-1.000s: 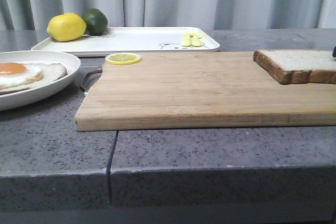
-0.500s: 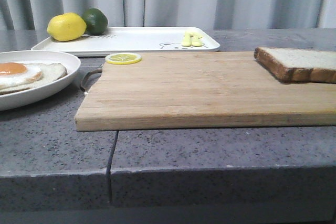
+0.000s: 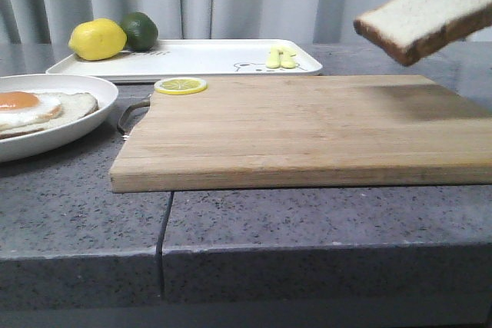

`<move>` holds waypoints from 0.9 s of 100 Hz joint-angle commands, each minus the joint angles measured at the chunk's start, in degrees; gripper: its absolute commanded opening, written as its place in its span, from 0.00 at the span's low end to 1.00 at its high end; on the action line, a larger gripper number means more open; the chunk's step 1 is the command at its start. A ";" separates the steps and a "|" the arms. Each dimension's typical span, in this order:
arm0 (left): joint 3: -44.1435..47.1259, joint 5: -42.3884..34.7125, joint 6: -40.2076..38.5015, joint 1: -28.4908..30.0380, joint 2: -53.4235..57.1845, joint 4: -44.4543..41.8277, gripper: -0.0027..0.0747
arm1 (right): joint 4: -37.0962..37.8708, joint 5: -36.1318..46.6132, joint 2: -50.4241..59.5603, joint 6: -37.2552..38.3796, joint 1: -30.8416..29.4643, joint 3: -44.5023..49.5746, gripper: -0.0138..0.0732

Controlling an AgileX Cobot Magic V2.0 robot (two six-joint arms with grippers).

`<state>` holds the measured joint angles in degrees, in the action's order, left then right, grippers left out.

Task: Place bread and move sandwich to tray
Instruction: 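Lift the bread slice with the right gripper toward the egg plate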

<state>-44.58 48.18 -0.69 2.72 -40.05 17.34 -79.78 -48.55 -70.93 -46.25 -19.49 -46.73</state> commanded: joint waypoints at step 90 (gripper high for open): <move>-2.16 -3.84 0.15 0.18 0.21 1.33 0.74 | -21.97 42.72 -11.30 3.47 59.94 -14.67 0.09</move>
<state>-44.58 48.18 -0.65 2.72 -40.05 17.34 -100.65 -6.78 -81.35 -41.80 37.72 -56.13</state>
